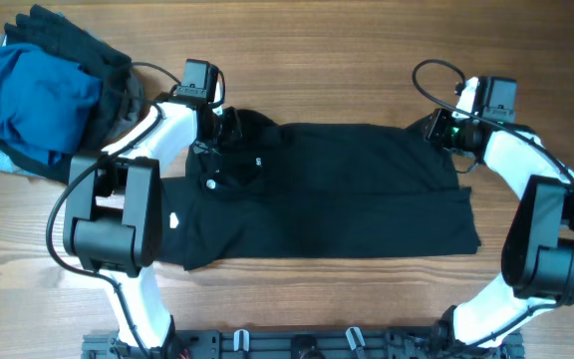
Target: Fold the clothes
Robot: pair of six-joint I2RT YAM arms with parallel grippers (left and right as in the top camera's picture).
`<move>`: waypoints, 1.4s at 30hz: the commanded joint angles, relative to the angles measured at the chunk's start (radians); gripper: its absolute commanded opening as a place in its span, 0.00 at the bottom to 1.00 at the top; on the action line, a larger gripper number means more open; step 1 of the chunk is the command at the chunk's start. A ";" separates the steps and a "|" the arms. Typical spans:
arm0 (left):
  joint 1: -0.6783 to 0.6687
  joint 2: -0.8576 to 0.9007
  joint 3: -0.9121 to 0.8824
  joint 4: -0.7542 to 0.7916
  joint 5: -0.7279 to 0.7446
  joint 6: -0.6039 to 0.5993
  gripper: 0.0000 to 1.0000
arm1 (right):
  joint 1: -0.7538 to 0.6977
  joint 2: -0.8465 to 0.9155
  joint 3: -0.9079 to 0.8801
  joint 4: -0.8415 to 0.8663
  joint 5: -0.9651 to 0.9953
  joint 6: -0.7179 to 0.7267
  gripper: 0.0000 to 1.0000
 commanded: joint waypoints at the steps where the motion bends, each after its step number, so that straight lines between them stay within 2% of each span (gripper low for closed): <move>1: -0.005 -0.002 -0.006 -0.023 -0.002 -0.013 0.04 | 0.003 0.037 0.011 0.039 0.015 0.021 0.45; 2: -0.005 -0.002 -0.006 -0.023 -0.002 -0.013 0.04 | 0.003 0.048 0.011 0.045 0.015 0.023 0.44; 5: -0.005 -0.002 -0.006 -0.023 -0.002 -0.013 0.04 | 0.003 0.060 0.011 0.044 0.015 0.036 0.28; 12: -0.005 -0.002 -0.006 -0.024 -0.002 -0.013 0.04 | 0.003 0.060 0.011 0.092 -0.004 0.035 0.34; 23: -0.005 -0.002 -0.006 -0.027 -0.002 -0.013 0.04 | 0.021 0.085 0.010 0.125 -0.019 0.036 0.34; 27: -0.005 -0.002 -0.006 -0.027 -0.002 -0.013 0.04 | 0.029 0.085 0.010 0.139 -0.019 0.036 0.25; 29: -0.005 -0.002 -0.006 -0.028 -0.002 -0.013 0.04 | 0.029 0.085 0.010 0.143 -0.019 0.036 0.17; 31: -0.005 -0.002 -0.006 -0.030 -0.002 -0.013 0.04 | 0.029 0.085 0.010 0.142 -0.019 0.036 0.04; 36: 0.011 -0.030 0.011 -0.046 -0.002 0.023 0.04 | 0.001 0.061 0.014 0.100 -0.014 0.036 0.04; 42: 0.044 -0.245 0.028 -0.143 0.008 0.021 0.04 | -0.118 -0.099 0.044 -0.037 -0.028 0.024 0.04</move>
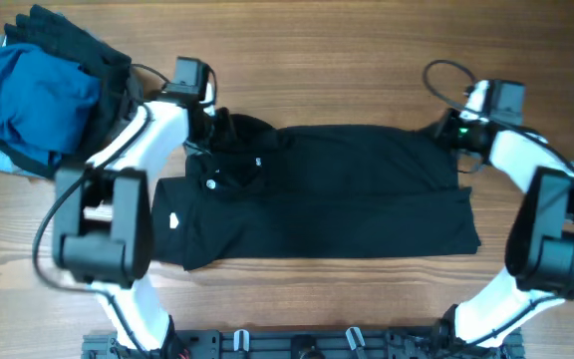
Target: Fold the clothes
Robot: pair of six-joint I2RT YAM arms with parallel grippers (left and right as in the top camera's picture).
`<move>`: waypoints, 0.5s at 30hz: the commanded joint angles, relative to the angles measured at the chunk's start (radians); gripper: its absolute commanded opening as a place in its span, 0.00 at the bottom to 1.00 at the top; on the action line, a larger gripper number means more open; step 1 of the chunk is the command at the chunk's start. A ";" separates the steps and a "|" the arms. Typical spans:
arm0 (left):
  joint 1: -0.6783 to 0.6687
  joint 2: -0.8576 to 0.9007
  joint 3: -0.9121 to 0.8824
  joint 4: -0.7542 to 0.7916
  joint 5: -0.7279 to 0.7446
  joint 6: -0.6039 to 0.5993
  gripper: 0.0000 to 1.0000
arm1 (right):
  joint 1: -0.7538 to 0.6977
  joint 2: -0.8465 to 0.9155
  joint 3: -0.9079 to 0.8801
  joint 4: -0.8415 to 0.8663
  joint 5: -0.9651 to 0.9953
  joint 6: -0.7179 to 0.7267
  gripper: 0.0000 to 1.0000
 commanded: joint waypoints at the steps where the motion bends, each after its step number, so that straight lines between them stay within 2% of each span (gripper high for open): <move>1: 0.009 -0.193 0.024 -0.074 0.026 0.016 0.04 | -0.040 -0.134 0.036 -0.063 -0.029 -0.035 0.04; 6: 0.009 -0.325 0.024 -0.316 0.044 0.009 0.04 | -0.042 -0.180 0.036 -0.230 -0.030 -0.055 0.04; 10: 0.009 -0.336 0.024 -0.530 0.043 0.010 0.04 | -0.042 -0.180 0.035 -0.355 0.011 -0.055 0.04; 15: 0.009 -0.336 0.024 -0.630 -0.002 0.016 0.04 | -0.055 -0.180 0.036 -0.421 0.030 -0.054 0.04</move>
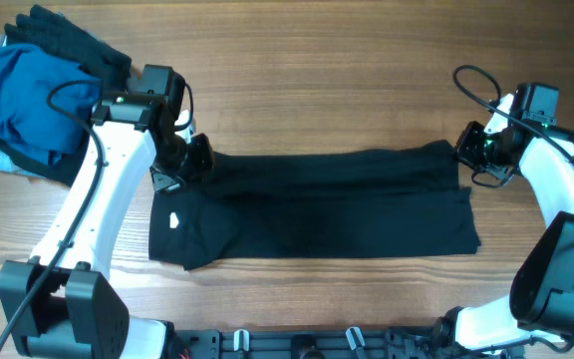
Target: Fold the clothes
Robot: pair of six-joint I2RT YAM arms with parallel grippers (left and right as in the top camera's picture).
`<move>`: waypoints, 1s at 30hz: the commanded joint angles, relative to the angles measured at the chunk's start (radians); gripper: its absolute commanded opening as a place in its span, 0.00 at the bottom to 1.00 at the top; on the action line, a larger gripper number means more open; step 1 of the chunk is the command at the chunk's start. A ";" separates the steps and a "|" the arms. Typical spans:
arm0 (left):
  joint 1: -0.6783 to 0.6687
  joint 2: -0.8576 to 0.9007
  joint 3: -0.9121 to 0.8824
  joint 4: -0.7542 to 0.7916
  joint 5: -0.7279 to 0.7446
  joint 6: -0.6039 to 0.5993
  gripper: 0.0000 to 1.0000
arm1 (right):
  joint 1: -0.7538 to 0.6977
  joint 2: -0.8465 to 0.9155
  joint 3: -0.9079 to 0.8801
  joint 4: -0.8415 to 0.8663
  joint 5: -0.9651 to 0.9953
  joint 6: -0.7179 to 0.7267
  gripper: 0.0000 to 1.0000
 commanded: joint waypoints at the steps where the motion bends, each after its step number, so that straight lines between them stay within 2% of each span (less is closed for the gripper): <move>1: 0.000 -0.010 0.005 -0.027 -0.025 0.012 0.04 | -0.014 -0.008 0.013 -0.025 0.027 -0.018 0.04; 6: 0.000 -0.010 0.005 -0.056 -0.025 0.005 0.04 | -0.044 -0.029 0.041 -0.087 -0.086 -0.017 0.04; 12: 0.000 -0.010 0.005 -0.071 -0.025 0.005 0.04 | -0.077 -0.062 0.078 -0.274 -0.082 -0.051 0.04; 18: 0.000 -0.010 -0.075 -0.106 -0.024 0.004 0.04 | -0.077 -0.062 0.078 -0.431 0.098 -0.045 0.04; 26: 0.000 -0.010 -0.224 -0.017 -0.025 -0.025 0.05 | -0.077 -0.061 0.078 -0.517 0.109 -0.047 0.04; 27: 0.000 -0.010 -0.224 -0.012 -0.025 -0.025 0.20 | -0.077 -0.062 0.077 -0.525 0.119 -0.046 0.06; 28: 0.000 -0.010 -0.224 -0.007 -0.025 -0.025 0.40 | -0.077 -0.062 0.077 -0.534 0.131 -0.047 0.13; 29: 0.000 -0.010 -0.224 -0.002 -0.025 -0.025 0.47 | -0.077 -0.061 0.077 -0.545 0.149 -0.046 0.19; 30: 0.000 -0.010 -0.224 0.002 -0.025 -0.025 0.47 | -0.077 -0.061 0.077 -0.552 0.163 -0.045 0.20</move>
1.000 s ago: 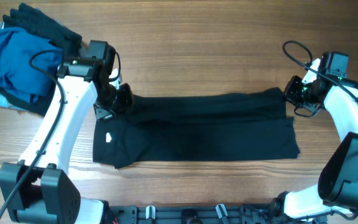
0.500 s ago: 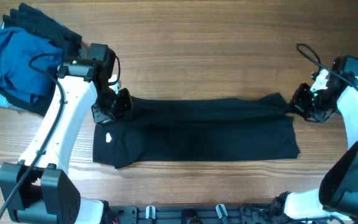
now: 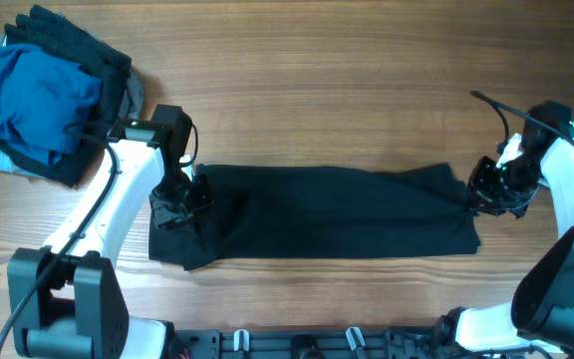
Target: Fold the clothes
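Note:
A black garment lies stretched left to right across the middle of the wooden table, its far edge folded over toward the front. My left gripper sits at the garment's left end, shut on the folded-over cloth. At the right end my right gripper is shut on the cloth's edge. The fingertips themselves are mostly hidden by the wrists and dark fabric.
A pile of other clothes, blue with black pieces on top, fills the far left corner. A dark equipment rail runs along the table's front edge between the arm bases.
Both grippers have moved nearer the front with the garment's far edge. The fold now covers more of the lower layer, and the garment is a narrower band.
Both grippers were at the garment's far corners, the collar bunched by the left one. They stayed there a moment later. Then the far edge was drawn partway forward over the cloth, and now lies further forward still.

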Robot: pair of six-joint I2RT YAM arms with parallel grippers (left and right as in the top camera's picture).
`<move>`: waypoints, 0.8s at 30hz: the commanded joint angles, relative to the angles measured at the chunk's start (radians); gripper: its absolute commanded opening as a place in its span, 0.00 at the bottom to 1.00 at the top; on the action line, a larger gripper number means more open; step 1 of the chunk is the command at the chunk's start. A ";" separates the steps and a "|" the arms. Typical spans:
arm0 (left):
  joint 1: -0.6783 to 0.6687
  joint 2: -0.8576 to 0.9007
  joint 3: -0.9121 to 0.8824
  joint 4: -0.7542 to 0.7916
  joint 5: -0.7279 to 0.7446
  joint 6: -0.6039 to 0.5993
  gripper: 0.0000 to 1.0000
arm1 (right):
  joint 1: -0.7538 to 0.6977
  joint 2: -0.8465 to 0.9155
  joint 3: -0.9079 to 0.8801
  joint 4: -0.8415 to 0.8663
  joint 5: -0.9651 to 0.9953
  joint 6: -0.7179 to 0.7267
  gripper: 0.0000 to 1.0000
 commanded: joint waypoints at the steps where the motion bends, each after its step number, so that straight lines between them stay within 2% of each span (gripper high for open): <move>1: 0.000 -0.007 -0.005 0.017 -0.010 -0.011 0.47 | -0.005 -0.015 0.013 -0.024 0.090 -0.004 0.21; 4: 0.000 -0.007 -0.005 0.040 -0.009 -0.012 0.47 | -0.005 -0.015 0.013 -0.034 0.099 -0.004 0.22; 13: 0.000 -0.007 -0.005 0.217 0.026 -0.011 0.52 | -0.005 -0.015 -0.005 -0.002 0.079 -0.004 0.41; 18: 0.000 -0.005 -0.006 0.260 0.025 -0.011 0.47 | -0.005 -0.015 -0.031 0.026 0.062 -0.005 0.41; 24: 0.000 0.057 -0.006 0.263 0.023 -0.011 0.51 | -0.005 -0.015 -0.034 0.036 0.045 -0.006 0.42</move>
